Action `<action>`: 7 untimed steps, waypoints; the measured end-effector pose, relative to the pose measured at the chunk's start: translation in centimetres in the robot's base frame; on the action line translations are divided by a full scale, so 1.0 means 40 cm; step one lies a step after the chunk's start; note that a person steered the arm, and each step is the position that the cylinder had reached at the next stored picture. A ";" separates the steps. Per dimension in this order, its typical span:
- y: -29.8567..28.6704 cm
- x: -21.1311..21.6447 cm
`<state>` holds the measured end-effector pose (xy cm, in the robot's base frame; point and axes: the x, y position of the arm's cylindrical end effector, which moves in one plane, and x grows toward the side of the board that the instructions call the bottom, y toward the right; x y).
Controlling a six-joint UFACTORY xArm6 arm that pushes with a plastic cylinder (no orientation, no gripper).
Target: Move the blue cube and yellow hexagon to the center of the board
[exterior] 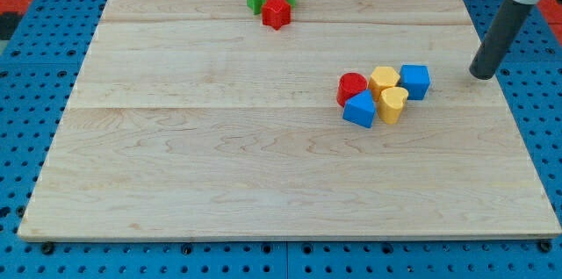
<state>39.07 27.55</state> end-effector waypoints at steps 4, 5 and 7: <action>-0.021 -0.005; -0.069 -0.007; -0.142 -0.007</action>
<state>38.78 21.86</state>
